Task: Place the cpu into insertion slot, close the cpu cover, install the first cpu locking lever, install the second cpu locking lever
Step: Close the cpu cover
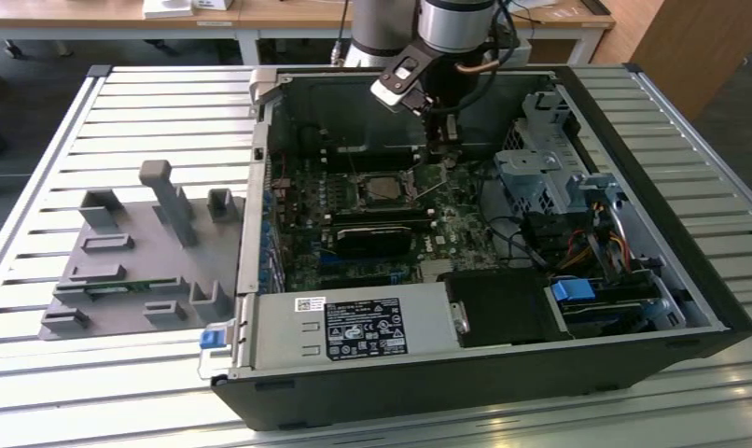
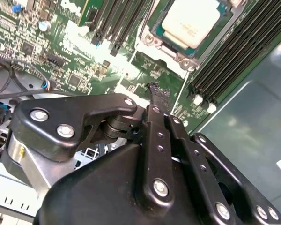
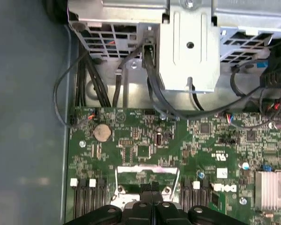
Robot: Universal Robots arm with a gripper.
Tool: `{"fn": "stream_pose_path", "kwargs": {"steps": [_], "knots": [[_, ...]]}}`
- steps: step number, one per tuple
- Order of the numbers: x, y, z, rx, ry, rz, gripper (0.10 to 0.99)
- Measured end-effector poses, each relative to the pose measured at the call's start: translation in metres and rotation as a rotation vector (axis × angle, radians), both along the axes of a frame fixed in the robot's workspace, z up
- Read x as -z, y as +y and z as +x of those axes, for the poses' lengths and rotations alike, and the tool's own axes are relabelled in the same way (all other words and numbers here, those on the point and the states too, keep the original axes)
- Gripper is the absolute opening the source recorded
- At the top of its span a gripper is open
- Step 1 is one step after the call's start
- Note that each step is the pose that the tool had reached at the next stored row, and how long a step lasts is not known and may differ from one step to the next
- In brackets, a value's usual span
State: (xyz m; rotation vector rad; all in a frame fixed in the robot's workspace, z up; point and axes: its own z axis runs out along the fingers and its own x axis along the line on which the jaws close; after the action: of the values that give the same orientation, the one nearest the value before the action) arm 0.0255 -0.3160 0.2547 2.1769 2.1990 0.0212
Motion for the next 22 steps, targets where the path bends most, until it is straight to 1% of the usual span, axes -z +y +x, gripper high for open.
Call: {"fn": "stream_pose_path", "kwargs": {"steps": [12,17,22], "knots": [[0.0027,0.0017,0.0166,0.000,0.0035,-0.003,0.106],[0.0031,0.0037,0.0216,0.000,0.0052,-0.008,0.106],[0.0038,0.0051,0.0265,0.000,0.0083,-0.011,0.106]]}}
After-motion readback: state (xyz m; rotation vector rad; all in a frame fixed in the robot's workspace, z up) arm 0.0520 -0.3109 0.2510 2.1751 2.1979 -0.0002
